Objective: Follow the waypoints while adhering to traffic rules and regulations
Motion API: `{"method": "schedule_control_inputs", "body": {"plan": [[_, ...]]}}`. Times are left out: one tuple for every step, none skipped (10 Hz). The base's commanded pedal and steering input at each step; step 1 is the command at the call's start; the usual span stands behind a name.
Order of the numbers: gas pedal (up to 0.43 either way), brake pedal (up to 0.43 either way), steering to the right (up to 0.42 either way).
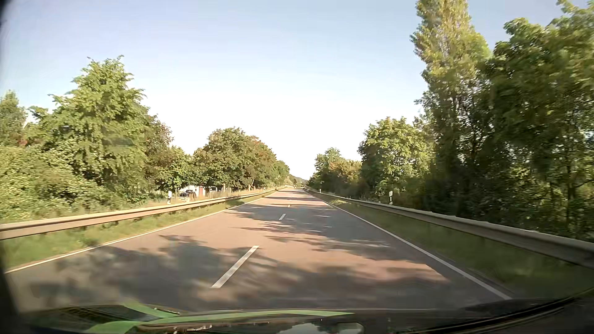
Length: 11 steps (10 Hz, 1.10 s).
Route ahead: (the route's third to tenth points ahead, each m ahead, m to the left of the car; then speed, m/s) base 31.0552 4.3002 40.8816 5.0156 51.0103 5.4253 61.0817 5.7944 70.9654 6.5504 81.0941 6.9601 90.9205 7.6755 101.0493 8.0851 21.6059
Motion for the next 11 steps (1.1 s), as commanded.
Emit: {"method": "schedule_control_inputs", "body": {"plan": [[0.26,0.0,-0.01],[0.26,0.0,-0.01],[0.268,0.0,-0.01],[0.28,0.0,-0.01],[0.28,0.0,-0.01],[0.28,0.0,-0.01],[0.28,0.0,-0.01],[0.26,0.0,-0.01],[0.24,0.0,-0.009],[0.24,0.0,-0.009],[0.24,0.0,-0.008]]}}
